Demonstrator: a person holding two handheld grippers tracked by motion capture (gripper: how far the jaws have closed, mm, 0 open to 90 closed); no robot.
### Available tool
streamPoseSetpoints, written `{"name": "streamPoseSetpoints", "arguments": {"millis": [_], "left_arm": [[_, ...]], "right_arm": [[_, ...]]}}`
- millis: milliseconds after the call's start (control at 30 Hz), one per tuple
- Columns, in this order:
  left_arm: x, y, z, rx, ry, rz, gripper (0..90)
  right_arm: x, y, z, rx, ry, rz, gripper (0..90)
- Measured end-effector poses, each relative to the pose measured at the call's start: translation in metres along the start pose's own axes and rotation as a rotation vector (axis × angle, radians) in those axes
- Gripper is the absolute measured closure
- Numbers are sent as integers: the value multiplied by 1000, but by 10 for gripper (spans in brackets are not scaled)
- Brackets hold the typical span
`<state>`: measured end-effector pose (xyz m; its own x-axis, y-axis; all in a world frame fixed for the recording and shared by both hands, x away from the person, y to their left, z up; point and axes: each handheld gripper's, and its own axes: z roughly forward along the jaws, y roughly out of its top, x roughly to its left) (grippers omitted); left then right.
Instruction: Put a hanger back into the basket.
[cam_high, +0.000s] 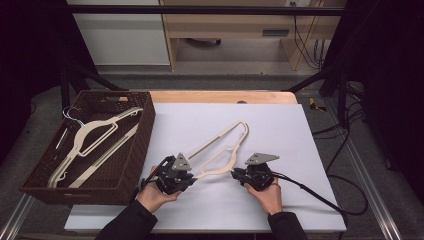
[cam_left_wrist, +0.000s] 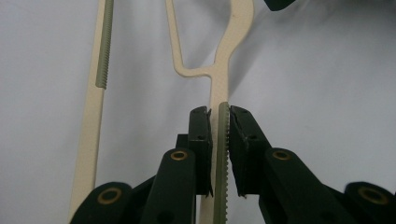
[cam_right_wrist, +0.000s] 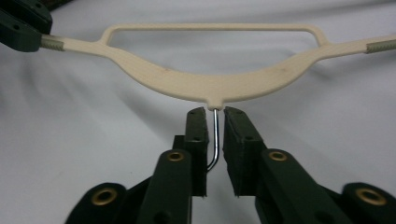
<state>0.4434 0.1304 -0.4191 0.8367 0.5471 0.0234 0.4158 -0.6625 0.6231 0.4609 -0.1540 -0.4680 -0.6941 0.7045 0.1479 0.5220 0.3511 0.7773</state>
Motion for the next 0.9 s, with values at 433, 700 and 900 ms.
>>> {"name": "streamPoseSetpoints", "arguments": {"millis": [433,700,900], "left_arm": [[-5,-4,9,32,0,23,787],[-13,-2,24,59,30,62,623],[-16,-5,40,121,38,62,680]], "right_arm": [[1,4,-6,11,-8,44,889],[7,6,-7,39,-25,48,890],[8,8,-9,38,-29,37,889]]}}
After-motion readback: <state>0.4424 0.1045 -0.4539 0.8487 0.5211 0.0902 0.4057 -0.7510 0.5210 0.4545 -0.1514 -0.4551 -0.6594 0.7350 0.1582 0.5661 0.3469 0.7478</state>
